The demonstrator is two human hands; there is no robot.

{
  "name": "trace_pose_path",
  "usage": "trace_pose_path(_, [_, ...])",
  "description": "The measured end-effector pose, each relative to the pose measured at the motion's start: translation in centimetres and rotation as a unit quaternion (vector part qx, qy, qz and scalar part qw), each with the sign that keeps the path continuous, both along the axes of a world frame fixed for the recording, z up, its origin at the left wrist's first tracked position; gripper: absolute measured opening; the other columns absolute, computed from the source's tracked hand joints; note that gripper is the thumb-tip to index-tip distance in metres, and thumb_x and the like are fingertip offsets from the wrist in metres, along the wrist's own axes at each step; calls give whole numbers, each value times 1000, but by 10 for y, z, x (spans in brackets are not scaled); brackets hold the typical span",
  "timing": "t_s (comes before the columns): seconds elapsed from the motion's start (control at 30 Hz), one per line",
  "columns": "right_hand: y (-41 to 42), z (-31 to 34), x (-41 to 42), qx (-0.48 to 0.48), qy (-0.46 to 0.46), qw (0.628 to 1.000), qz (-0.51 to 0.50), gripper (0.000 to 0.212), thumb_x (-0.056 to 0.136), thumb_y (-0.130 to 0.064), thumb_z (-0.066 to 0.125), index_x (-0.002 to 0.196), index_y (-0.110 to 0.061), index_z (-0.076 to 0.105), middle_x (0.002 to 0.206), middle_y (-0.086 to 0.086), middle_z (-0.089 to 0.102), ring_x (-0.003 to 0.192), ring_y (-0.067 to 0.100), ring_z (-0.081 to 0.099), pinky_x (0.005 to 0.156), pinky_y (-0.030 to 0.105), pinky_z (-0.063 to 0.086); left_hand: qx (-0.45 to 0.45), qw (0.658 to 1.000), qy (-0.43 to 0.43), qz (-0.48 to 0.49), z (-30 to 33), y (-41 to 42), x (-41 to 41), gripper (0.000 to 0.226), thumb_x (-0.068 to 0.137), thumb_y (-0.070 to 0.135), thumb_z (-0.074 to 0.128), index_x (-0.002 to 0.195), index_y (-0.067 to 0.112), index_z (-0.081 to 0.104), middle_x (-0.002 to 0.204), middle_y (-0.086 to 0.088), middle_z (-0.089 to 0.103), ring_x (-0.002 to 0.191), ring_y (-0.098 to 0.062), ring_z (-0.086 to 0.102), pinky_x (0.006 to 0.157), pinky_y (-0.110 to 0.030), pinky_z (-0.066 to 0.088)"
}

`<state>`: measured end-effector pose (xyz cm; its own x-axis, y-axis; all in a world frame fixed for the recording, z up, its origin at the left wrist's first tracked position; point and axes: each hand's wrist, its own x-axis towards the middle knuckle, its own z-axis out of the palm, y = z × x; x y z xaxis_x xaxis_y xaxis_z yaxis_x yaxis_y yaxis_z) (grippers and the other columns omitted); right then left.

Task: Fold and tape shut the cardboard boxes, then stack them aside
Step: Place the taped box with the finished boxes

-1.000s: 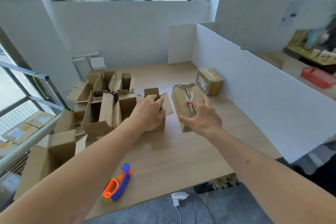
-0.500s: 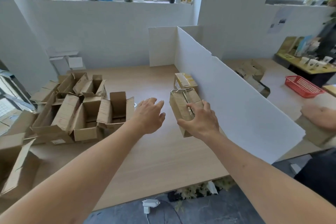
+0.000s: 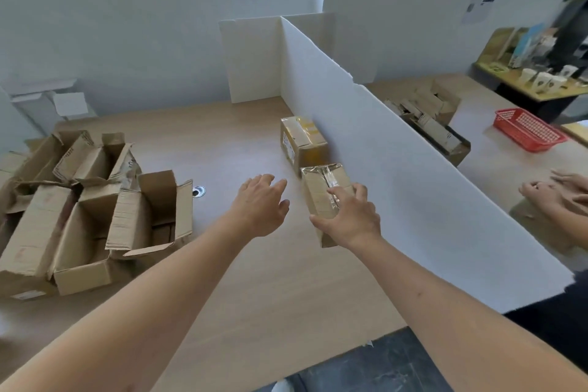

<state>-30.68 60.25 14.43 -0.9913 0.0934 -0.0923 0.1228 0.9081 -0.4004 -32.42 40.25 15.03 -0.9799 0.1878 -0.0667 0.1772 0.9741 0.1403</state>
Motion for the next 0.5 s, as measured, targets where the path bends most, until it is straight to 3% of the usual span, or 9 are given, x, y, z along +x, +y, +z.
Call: trace_pose_path(0.5, [31, -76, -139, -7, -52, 998, -38, 74, 66, -64, 64, 137, -46, 52, 151, 1, 30, 125, 34, 48, 109, 43, 33, 16, 997, -67, 24, -65, 42, -130, 50, 103, 37, 47, 147, 15, 44, 148, -14, 45, 138, -34, 41, 113, -41, 31])
